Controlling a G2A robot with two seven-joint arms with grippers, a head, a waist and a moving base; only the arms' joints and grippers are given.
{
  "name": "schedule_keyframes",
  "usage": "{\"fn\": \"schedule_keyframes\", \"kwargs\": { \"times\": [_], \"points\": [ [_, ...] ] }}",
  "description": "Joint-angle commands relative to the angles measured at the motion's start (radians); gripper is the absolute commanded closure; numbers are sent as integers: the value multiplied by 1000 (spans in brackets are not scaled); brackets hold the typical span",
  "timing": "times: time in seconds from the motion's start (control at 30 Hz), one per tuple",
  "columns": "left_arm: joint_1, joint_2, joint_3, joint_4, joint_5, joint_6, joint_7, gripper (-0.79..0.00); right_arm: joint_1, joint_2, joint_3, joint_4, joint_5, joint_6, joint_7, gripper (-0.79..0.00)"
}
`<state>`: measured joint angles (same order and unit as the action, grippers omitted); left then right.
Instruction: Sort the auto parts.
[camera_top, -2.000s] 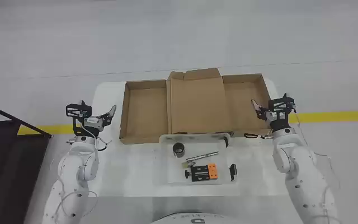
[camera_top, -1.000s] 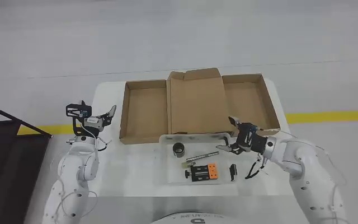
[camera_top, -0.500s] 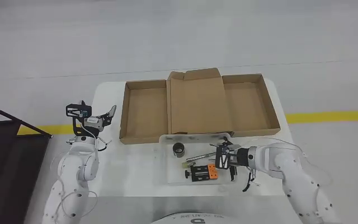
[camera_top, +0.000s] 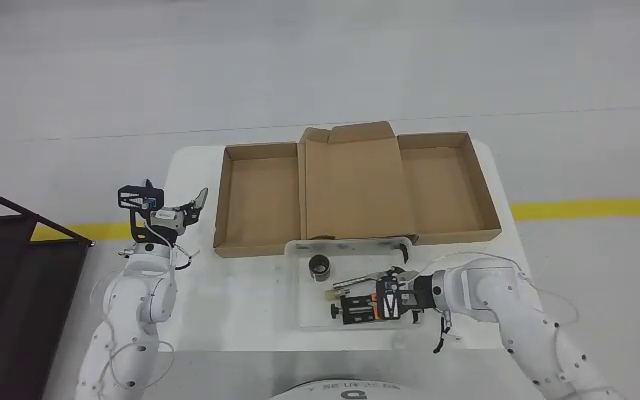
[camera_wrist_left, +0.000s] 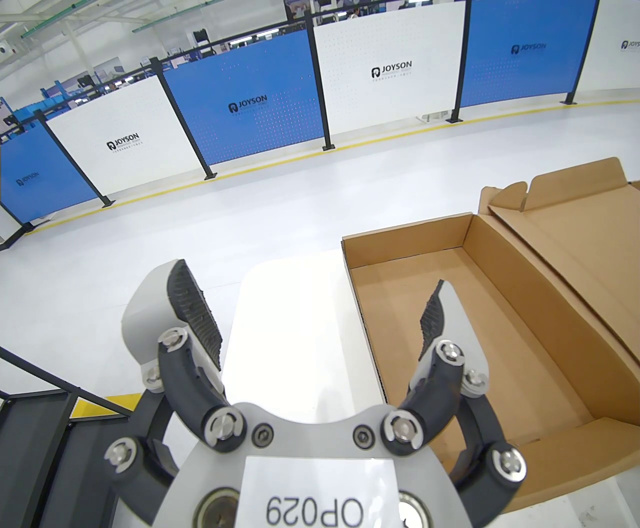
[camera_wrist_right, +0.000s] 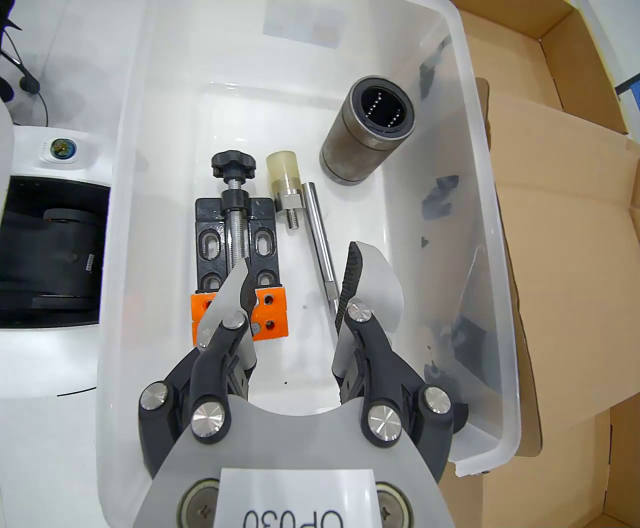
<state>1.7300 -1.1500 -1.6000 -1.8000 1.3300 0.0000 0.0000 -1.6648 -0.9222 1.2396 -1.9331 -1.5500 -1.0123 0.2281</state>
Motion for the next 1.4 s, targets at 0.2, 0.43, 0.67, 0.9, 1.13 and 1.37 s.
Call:
{"fn": "schedule_keyframes", "kwargs": {
  "times": [0.2,0.43,0.67,0.9,1.13,1.37],
  "points": [
    [0,0,0,0,0,0,0,-785,56,72,-62,15,103,0,32,-582],
    [0,0,0,0,0,0,0,-785,78,115,-84,10,130,0,62,-613],
    [0,0,0,0,0,0,0,-785,83,134,-103,-10,81,0,74,-606],
    [0,0,0,0,0,0,0,-785,82,132,-138,-15,21,44,100,-622],
    [0,0,0,0,0,0,0,-785,115,118,-168,7,76,94,101,-456],
    [0,0,0,0,0,0,0,-785,127,117,-164,12,99,91,101,-409]
  ]
}}
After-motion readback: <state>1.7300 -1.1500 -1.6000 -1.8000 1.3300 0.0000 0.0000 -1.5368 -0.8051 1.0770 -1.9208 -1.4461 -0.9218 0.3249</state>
